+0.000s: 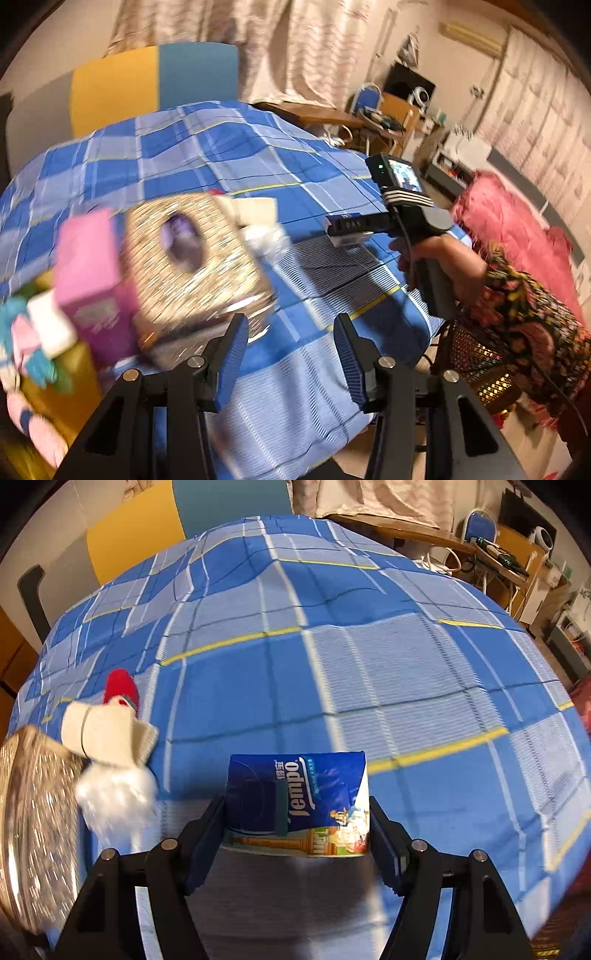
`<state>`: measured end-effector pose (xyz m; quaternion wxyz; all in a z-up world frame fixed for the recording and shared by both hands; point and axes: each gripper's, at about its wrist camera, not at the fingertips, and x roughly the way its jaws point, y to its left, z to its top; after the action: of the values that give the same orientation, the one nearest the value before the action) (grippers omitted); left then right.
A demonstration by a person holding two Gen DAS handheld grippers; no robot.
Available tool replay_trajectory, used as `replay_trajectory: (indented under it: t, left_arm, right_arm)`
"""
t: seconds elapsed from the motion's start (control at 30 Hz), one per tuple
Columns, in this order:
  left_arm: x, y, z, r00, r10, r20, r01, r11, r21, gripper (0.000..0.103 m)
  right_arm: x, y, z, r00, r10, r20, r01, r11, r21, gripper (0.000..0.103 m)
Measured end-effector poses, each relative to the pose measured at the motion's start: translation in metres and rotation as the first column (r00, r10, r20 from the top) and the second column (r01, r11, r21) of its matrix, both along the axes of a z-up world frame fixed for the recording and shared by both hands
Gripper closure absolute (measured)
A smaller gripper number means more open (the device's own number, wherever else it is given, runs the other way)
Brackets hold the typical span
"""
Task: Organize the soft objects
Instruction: 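Lift the tissue pack with the right tool while the left tool reaches the white fluffy ball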
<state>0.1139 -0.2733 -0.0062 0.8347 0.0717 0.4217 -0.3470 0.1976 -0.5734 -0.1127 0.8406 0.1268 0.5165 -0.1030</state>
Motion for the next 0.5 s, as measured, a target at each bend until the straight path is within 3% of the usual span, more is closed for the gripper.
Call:
replay_trajectory:
  t: [0.2, 0.27, 0.43, 0.5]
  left_arm:
    - [0.021, -0.082, 0.001, 0.997, -0.071, 0.011, 0.069, 0.994, 0.088, 0.055]
    - [0.03, -0.11, -0.004, 0.995, -0.089, 0.043, 0.081, 0.983, 0.164, 0.055]
    - [0.064, -0.166, -0.04, 0.991, -0.086, 0.099, 0.037, 0.91, 0.412, 0.055]
    - [0.077, -0.177, -0.057, 0.993, -0.073, 0.091, 0.021, 0.879, 0.476, 0.055]
  right_arm:
    - [-0.025, -0.029, -0.013, 0.998, -0.049, 0.028, 0.047, 0.997, 0.066, 0.03]
    - [-0.027, -0.034, -0.016, 0.998, -0.059, 0.035, 0.055, 0.994, 0.097, 0.03]
    - [-0.024, -0.035, -0.005, 0.996, -0.059, 0.06, 0.052, 0.992, 0.119, 0.03]
    - [-0.025, -0.035, -0.002, 0.996, -0.061, 0.07, 0.051, 0.99, 0.134, 0.03]
